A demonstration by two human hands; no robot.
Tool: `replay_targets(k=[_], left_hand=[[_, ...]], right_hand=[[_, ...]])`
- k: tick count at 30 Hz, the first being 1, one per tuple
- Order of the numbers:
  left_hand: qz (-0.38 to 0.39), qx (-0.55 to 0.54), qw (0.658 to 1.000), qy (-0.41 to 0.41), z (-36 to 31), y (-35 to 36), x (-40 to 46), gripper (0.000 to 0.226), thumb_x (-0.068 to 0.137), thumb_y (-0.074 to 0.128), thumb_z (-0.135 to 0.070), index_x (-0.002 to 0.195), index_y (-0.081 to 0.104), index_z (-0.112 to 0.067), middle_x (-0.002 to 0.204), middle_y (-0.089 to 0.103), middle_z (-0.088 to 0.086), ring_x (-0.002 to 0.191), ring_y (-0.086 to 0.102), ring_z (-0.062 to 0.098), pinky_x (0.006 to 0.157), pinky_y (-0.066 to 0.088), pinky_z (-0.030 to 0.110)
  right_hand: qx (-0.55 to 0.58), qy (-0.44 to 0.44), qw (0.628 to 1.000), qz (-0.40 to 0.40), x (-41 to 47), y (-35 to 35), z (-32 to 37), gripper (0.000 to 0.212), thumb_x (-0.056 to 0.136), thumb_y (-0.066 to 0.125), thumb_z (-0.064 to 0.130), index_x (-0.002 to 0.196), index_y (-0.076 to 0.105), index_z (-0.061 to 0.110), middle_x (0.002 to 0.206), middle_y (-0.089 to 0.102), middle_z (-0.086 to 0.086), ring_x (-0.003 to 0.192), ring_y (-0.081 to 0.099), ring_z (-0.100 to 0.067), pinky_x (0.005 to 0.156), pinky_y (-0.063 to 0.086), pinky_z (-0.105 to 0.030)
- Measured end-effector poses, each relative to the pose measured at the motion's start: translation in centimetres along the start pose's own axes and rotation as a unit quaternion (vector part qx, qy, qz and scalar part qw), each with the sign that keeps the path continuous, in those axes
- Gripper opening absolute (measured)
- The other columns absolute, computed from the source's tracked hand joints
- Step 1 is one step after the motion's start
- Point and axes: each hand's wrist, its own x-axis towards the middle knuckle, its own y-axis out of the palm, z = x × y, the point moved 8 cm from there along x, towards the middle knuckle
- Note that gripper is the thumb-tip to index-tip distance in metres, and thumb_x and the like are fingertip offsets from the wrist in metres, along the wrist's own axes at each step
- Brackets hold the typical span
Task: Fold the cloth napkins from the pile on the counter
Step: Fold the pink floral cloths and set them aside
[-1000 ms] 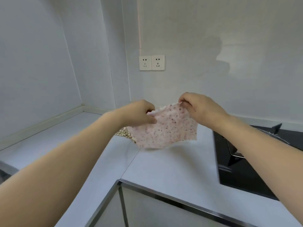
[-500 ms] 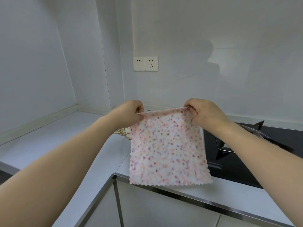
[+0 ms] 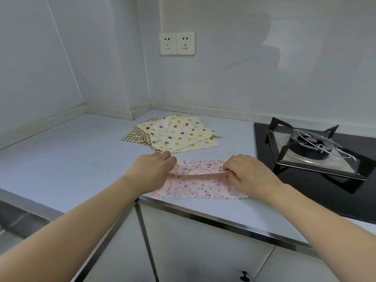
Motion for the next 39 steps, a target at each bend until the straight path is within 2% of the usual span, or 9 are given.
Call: replay_targets(k=[7, 10, 16, 22, 26, 29, 33, 36, 39], left_hand=[[-0.020, 0.044, 0.997, 0.066, -2.5, -0.5, -3.1, 0.026, 0.062, 0.068, -0.003, 0.079, 0.052, -0.014, 0.076, 0.049, 0.001, 0.057, 0.046, 0.020, 0.034, 0.035, 0.030], [0.003, 0.030, 0.997, 0.076, -2.8, -0.1, -4.0, 0.014, 0.068, 0.054, -0.015, 0.081, 0.057, -0.017, 0.077, 0.053, -0.002, 0.062, 0.050, 0.020, 0.041, 0.036, 0.028], [0.030, -0.066, 0.997, 0.026, -2.4, 0.1, -4.4, 0.043, 0.080, 0.034, -0.043, 0.105, 0.062, -0.024, 0.098, 0.057, -0.007, 0.085, 0.051, 0.015, 0.075, 0.047, 0.031], [0.053, -0.042, 0.995, 0.070, -3.4, 0.4, -4.0, 0.022, 0.094, 0.041, -0.031, 0.092, 0.060, -0.021, 0.089, 0.059, -0.005, 0.082, 0.056, 0.015, 0.068, 0.050, 0.031], [0.079, -0.151, 0.983, -0.069, -1.5, 0.5, -2.4, 0.010, 0.093, 0.042, -0.018, 0.088, 0.050, -0.021, 0.078, 0.057, -0.002, 0.073, 0.056, 0.019, 0.062, 0.044, 0.033], [0.034, -0.331, 0.916, -0.225, 1.3, 2.0, -1.6, 0.019, 0.098, 0.036, -0.016, 0.104, 0.052, -0.025, 0.088, 0.061, 0.000, 0.080, 0.058, 0.019, 0.071, 0.047, 0.033], [0.003, -0.348, 0.894, -0.281, 2.3, 3.9, -0.8, 0.022, 0.102, 0.030, -0.021, 0.115, 0.046, -0.029, 0.088, 0.061, 0.009, 0.082, 0.058, 0.027, 0.074, 0.047, 0.038], [-0.004, -0.355, 0.902, -0.245, 2.2, 4.1, 0.0, 0.010, 0.103, 0.033, -0.032, 0.112, 0.037, -0.035, 0.090, 0.063, 0.019, 0.078, 0.058, 0.032, 0.070, 0.046, 0.037], [-0.013, -0.395, 0.899, -0.187, 1.9, 3.9, 0.7, 0.015, 0.100, 0.043, -0.042, 0.110, 0.033, -0.037, 0.100, 0.062, 0.024, 0.082, 0.058, 0.031, 0.079, 0.048, 0.040]], right_hand=[[0.015, -0.020, 1.000, -0.006, -3.0, 0.1, 2.1, 0.015, 0.079, 0.059, 0.006, 0.090, 0.061, 0.016, 0.084, 0.061, 0.004, 0.075, 0.055, -0.017, 0.069, 0.044, -0.028], [0.030, -0.008, 1.000, 0.004, -4.4, 0.5, 2.3, 0.018, 0.079, 0.054, 0.008, 0.092, 0.062, 0.018, 0.087, 0.062, 0.005, 0.078, 0.056, -0.017, 0.071, 0.046, -0.028], [0.079, 0.074, 0.993, 0.041, -5.9, 1.7, 1.0, 0.031, 0.090, 0.049, 0.019, 0.118, 0.060, 0.023, 0.114, 0.057, 0.011, 0.105, 0.049, -0.010, 0.095, 0.041, -0.031], [0.137, 0.143, 0.978, 0.061, -6.3, 2.1, 0.2, 0.035, 0.090, 0.053, 0.032, 0.125, 0.055, 0.029, 0.118, 0.047, 0.020, 0.111, 0.036, 0.000, 0.104, 0.031, -0.028], [0.150, 0.173, 0.971, 0.064, -5.9, 2.1, -0.2, 0.041, 0.085, 0.057, 0.039, 0.125, 0.055, 0.031, 0.123, 0.047, 0.020, 0.118, 0.037, -0.005, 0.106, 0.029, -0.031], [0.146, 0.214, 0.963, 0.079, -4.9, 2.7, -0.7, 0.051, 0.088, 0.056, 0.042, 0.135, 0.050, 0.024, 0.131, 0.047, 0.012, 0.125, 0.036, -0.012, 0.106, 0.027, -0.032], [0.167, 0.264, 0.949, 0.040, -3.3, 2.9, -1.2, 0.029, 0.097, 0.048, 0.042, 0.117, 0.059, 0.024, 0.103, 0.053, 0.013, 0.107, 0.049, -0.016, 0.091, 0.037, -0.034], [0.282, 0.358, 0.890, -0.028, -3.6, 3.2, -2.8, 0.014, 0.095, 0.053, 0.044, 0.097, 0.062, 0.034, 0.089, 0.062, 0.018, 0.089, 0.055, -0.010, 0.079, 0.042, -0.032], [0.320, 0.358, 0.870, -0.110, -3.7, 2.5, -3.3, 0.013, 0.094, 0.057, 0.038, 0.086, 0.063, 0.030, 0.080, 0.063, 0.017, 0.077, 0.055, -0.008, 0.070, 0.042, -0.031]])
